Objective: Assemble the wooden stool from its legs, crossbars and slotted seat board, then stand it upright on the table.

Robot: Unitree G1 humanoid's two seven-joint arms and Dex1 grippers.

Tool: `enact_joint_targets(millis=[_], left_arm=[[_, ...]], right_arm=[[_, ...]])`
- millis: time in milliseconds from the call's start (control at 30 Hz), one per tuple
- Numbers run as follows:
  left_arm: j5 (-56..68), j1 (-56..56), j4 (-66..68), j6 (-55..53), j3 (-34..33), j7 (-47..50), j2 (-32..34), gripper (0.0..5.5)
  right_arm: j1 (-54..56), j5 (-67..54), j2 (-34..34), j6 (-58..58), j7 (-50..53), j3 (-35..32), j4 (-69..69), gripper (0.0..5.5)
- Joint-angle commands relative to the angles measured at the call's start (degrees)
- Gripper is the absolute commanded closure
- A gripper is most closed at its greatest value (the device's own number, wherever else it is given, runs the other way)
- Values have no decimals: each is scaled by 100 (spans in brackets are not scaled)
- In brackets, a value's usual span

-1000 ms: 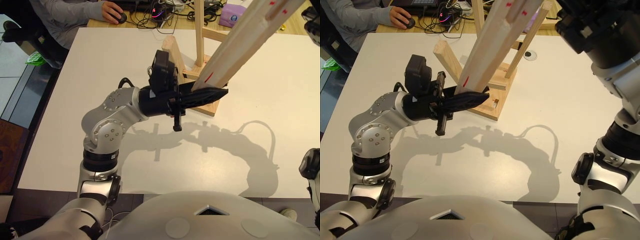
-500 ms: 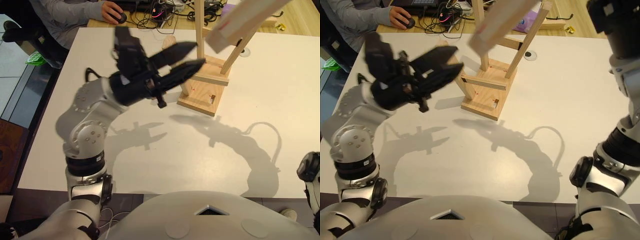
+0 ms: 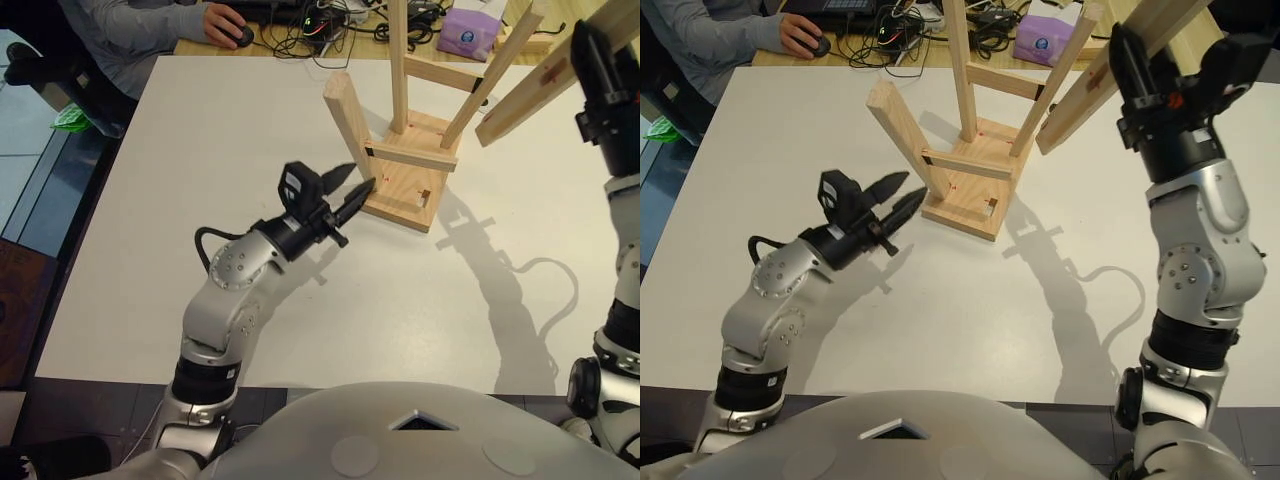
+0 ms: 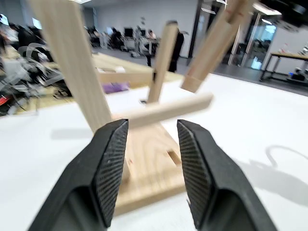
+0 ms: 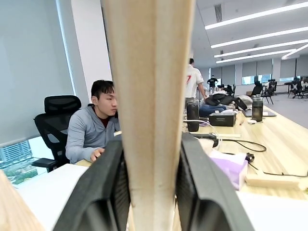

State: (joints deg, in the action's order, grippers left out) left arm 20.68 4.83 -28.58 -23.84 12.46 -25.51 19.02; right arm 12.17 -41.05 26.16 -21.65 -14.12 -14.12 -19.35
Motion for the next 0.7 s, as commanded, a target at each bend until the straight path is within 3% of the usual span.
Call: enact_joint_targets(millis=[33,400,700], left_arm=[[-205,485,22,264,310,-375,277,366],[-855,383,734,738,583,-35,-249,366],[-1430,-204,1429,974,365,636,-666,366]], right_arm=[[-98,121,-361,43,189,-102,278,447],[-404,-1239,-1119,-863,974,-884,317,447],[-624,-1460,-1650,-1034,1147,-737,494,447]])
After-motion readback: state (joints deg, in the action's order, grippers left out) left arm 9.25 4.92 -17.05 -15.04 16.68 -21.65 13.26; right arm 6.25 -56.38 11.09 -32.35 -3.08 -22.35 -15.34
